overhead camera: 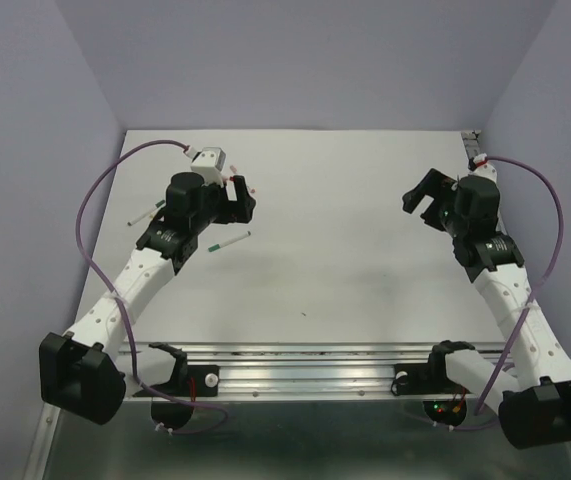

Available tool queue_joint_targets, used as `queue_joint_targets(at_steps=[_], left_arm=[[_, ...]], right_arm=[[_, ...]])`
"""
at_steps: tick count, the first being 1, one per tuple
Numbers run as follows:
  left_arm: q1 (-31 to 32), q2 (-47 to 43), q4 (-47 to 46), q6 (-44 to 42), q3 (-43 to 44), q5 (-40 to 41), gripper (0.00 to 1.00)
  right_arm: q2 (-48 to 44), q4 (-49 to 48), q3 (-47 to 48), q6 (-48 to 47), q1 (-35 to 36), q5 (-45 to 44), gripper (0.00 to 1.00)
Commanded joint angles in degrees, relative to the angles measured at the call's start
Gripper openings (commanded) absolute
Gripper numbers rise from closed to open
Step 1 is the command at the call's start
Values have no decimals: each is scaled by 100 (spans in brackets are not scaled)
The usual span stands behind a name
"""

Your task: Open the pen caps

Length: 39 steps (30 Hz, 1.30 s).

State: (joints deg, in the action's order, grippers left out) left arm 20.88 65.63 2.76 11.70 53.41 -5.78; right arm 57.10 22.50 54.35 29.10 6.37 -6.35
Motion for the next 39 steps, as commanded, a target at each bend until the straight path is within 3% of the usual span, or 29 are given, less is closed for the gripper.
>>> queue_joint_targets(at_steps=[1,9,20,25,39], left_arm=[[21,143,-399,-685,170,-352,99],[126,1258,-155,-1320,346,-442,99],[249,2375,532,-1628,723,797,98],[249,3034,690,-1627,838,1053,92],[109,3413,541,-1548,776,1132,81]], right_arm=[[-278,-501,-161,-290,-4,72,100],[-59,-9,67,-335,-13,213,100],[-33,-106,-161,-265,-13,328,100],[126,-27,-117,-247,-4,318,100],[152,87,-100,-195,-13,160,100]])
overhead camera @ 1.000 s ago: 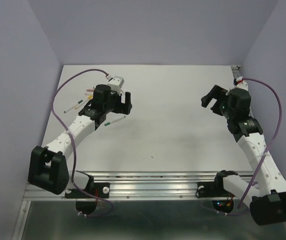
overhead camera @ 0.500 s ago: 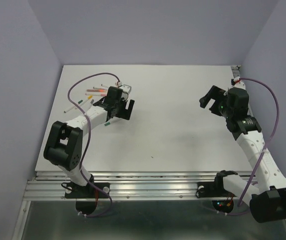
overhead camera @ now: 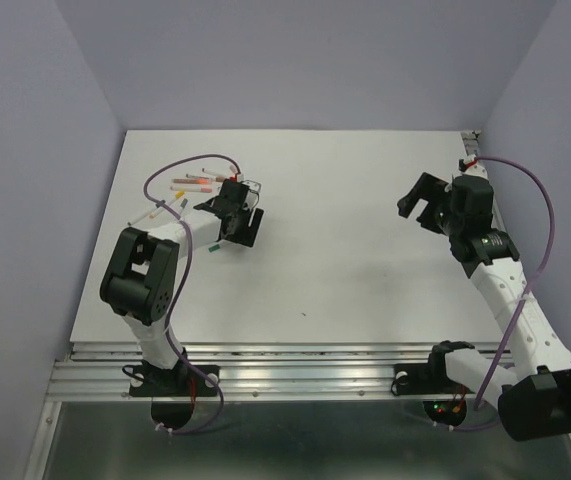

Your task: Open the pen caps

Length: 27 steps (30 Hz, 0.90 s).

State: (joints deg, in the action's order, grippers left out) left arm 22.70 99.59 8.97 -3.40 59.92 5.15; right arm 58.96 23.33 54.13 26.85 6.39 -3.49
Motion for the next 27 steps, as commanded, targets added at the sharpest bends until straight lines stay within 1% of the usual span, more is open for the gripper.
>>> queue_joint_targets(at_steps=[1,3,5,10,14,16,18,19,20,21,22,24,25,27], left_arm=[[-99,69,-71,-55,125,56,80],[-108,122,-54,-56,125,74,78],[-116,201,-53,-38,125,22,73],[-160,315,-89,-3,90,-75,73],[-169,455,-53,23,134,-84,68],[-169,456,-158,119,38,-189,68],[-169,473,-203,216,-33,-479,62],[-161,474,-212,321,-59,-480,57],[-160,474,-168,322,-51,-671,54],[-152,482,-116,314,-51,-690,51],[-152,491,-63,540,-33,-673,44],[-152,500,52,638,2,-585,41],[-152,500,122,691,11,-559,35],[-152,509,149,788,-24,-559,30]], right_arm=[[-25,31,-78,22,-7,-169,100],[-34,66,-69,22,-15,-231,100],[-42,75,-78,31,-15,-258,100],[-95,110,-60,48,-15,-337,100],[-104,136,-60,48,-15,-398,100],[-113,145,-69,40,-7,-442,100],[-113,189,-60,57,-15,-574,100],[-104,215,-52,57,-15,-713,100],[-104,242,-43,92,-7,-758,100],[-95,259,-34,101,-15,-794,100],[-86,251,-25,110,-15,-785,100],[-69,259,-34,110,-7,-741,100],[-69,251,-43,110,-7,-698,100],[-69,242,-60,110,-15,-688,100]])
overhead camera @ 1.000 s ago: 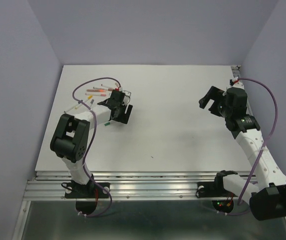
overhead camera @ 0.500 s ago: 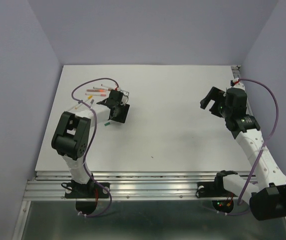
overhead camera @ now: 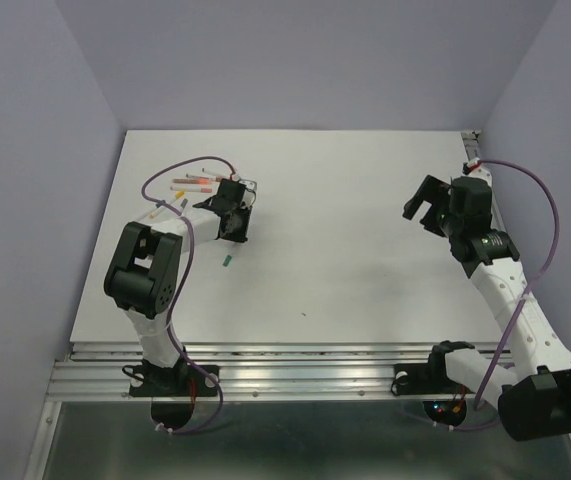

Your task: Open the pen caps

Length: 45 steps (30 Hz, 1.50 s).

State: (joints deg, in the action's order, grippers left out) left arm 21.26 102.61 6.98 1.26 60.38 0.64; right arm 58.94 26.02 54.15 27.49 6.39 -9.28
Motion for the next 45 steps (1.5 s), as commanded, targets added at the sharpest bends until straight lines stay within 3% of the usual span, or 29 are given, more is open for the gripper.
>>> queue_joint_targets(at_steps=[1,6,13,16,21,22,25,28,31,40,45], left_arm=[[-16,216,408,366,-70,-108,27],[63,190,479,639,-123,-108,1],[256,-574,646,1297,-150,191,0],[361,-1154,603,1754,-27,400,0],[738,-2612,-301,3096,-368,761,0],[861,-2997,-607,3291,-508,1075,0],[1257,-3439,-1136,3933,-694,1542,0],[1599,-3818,-1602,4268,-791,1956,0],[2056,-3775,-1577,4593,-625,2806,0],[3086,-3555,-1340,5516,-352,4329,0],[3332,-3405,-1041,5841,-150,4655,0]], right_arm=[[-67,-36,-54,46,-15,-109,100],[-101,-1,-54,64,-15,-153,100],[-382,0,-159,687,-15,-232,100],[-602,-544,-448,583,-15,495,100],[-1033,-1519,-976,266,-15,2743,100],[-912,-1791,-1046,362,-7,3765,100],[-691,-2337,-1100,547,334,4557,100],[-402,-2181,-749,100,1677,3280,100],[72,-2302,-389,-50,2716,3177,100],[856,-2935,104,-59,3184,3231,99],[1128,-3024,350,-15,3236,3318,89]])
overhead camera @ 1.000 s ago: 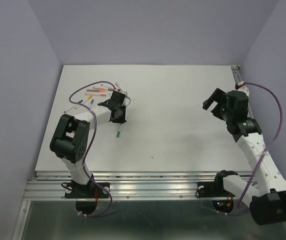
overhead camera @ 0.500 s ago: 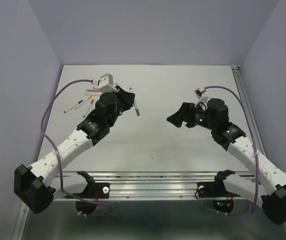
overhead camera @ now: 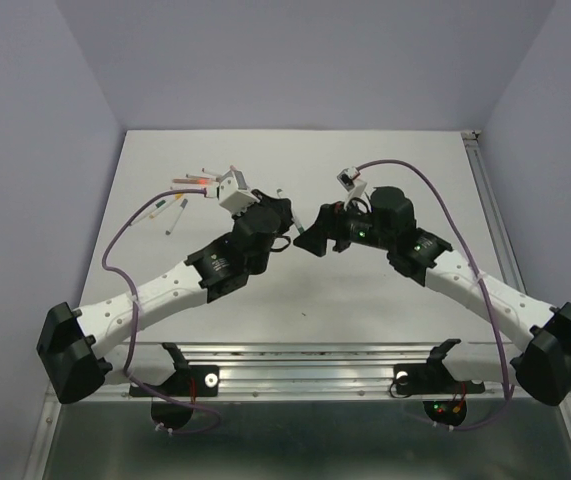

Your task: Open the pen caps

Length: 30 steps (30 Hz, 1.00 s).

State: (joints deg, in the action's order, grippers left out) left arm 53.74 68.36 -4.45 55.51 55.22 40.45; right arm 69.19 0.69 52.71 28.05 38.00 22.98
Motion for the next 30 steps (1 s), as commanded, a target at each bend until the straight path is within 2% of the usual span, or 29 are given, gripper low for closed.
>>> queue_joint_targets(at_steps=[1,5,10,14,18,20,22,23,24,25,26,30], left_arm=[[93,37,172,469,419,675,0],[155,90,366,733,481,780,0],[190,125,401,751,533,781,0],[208,143,418,742,551,754,0],[225,125,427,786,534,675,0],[225,108,427,839,516,658,0],[234,108,427,830,516,649,0],[225,116,419,830,516,640,0],[234,116,418,822,516,631,0],[225,116,418,830,516,631,0],[234,108,418,839,507,675,0],[190,73,375,735,525,1051,0]], right_arm=[[130,-508,495,-55,85,118,87],[209,-473,521,-10,138,180,80],[288,-447,556,25,199,198,66],[358,-473,609,-2,226,198,61],[429,-499,653,-2,234,259,50],[438,-500,644,16,234,295,47],[438,-508,618,51,234,330,39],[429,-508,609,51,243,330,26],[411,-517,600,51,243,373,19],[403,-534,592,69,243,382,5],[385,-526,583,60,243,400,1],[315,-245,627,16,243,443,1]])
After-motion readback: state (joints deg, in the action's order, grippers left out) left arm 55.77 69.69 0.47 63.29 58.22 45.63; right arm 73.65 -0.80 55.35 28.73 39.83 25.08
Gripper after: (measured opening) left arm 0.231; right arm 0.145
